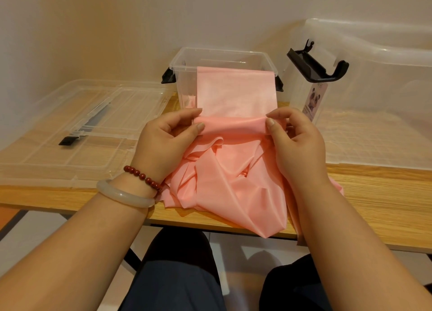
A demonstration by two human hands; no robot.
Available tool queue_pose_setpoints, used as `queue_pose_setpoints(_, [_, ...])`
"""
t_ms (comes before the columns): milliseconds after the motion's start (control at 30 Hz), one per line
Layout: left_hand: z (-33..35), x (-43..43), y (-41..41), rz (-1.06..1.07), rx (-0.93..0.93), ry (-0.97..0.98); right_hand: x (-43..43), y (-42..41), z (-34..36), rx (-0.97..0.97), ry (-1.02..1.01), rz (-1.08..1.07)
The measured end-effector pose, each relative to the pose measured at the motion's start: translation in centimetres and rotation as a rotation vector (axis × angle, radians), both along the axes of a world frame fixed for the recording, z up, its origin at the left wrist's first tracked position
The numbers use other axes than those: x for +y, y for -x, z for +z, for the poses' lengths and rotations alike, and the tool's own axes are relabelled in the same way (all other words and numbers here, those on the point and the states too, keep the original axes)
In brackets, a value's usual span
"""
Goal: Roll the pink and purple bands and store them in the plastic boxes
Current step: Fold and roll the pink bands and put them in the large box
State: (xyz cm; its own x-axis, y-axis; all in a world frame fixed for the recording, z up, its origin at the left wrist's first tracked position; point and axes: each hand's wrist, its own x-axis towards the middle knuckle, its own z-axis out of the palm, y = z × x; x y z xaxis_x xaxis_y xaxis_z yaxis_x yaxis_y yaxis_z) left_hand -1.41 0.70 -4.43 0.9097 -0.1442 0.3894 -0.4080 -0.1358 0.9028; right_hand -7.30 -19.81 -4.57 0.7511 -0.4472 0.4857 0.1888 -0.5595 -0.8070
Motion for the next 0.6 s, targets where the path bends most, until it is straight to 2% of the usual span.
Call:
queue_pose_setpoints(367, [-0.31, 0.17, -0.41, -0.191, 0.048, -0.057, 0.13, 0.23, 0.31, 0.031, -0.113, 0.010])
queue_pose_setpoints(600, [-0.15, -0.02, -0.18, -0.145, 0.058, 0.065, 0.08, 0.13, 0.25, 0.018, -0.094, -0.008])
